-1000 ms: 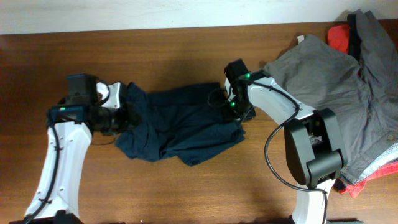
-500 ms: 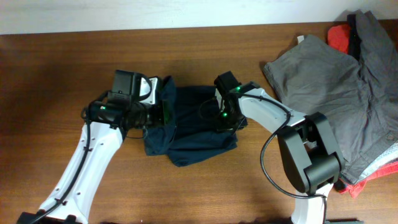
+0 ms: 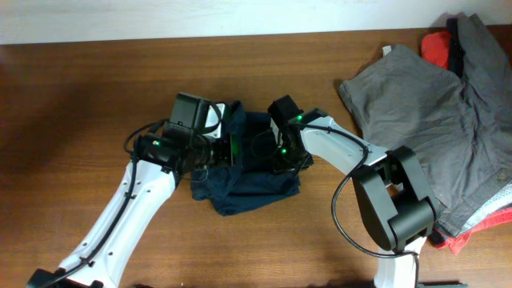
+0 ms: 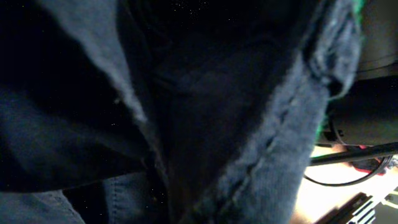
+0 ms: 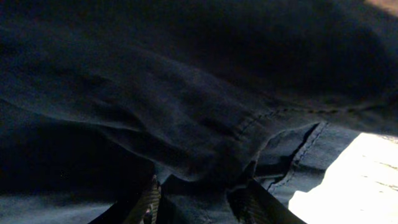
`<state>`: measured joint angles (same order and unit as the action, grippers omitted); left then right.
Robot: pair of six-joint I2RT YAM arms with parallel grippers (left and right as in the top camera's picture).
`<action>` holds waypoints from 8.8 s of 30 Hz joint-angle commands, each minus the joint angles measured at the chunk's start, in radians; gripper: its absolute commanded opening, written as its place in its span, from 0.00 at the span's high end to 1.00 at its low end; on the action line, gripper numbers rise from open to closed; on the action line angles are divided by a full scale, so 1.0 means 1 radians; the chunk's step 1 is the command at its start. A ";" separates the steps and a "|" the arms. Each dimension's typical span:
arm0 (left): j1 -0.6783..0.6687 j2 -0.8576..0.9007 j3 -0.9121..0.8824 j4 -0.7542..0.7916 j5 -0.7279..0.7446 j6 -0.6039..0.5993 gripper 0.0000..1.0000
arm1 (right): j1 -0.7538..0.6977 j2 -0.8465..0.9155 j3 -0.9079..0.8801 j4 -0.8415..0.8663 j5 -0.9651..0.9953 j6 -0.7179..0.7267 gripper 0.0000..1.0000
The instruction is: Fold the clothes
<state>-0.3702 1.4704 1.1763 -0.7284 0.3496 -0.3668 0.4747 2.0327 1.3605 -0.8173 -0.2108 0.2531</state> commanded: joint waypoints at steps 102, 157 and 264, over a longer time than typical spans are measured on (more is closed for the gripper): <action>0.061 0.441 0.036 -0.290 -0.076 -0.068 0.81 | -0.236 -0.193 -0.282 0.195 0.043 -0.062 0.52; 0.535 0.464 0.293 -0.043 -0.244 0.435 0.99 | -0.374 -0.398 0.084 -0.293 0.198 -0.111 0.52; 0.307 -0.637 -0.196 -0.091 -0.373 0.300 0.01 | -0.336 -1.489 -0.440 0.023 0.365 -0.038 0.01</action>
<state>-0.0608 0.9852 1.0931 -0.9146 0.0380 -0.0540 0.1318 0.6609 1.0264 -0.8734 0.0429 0.2100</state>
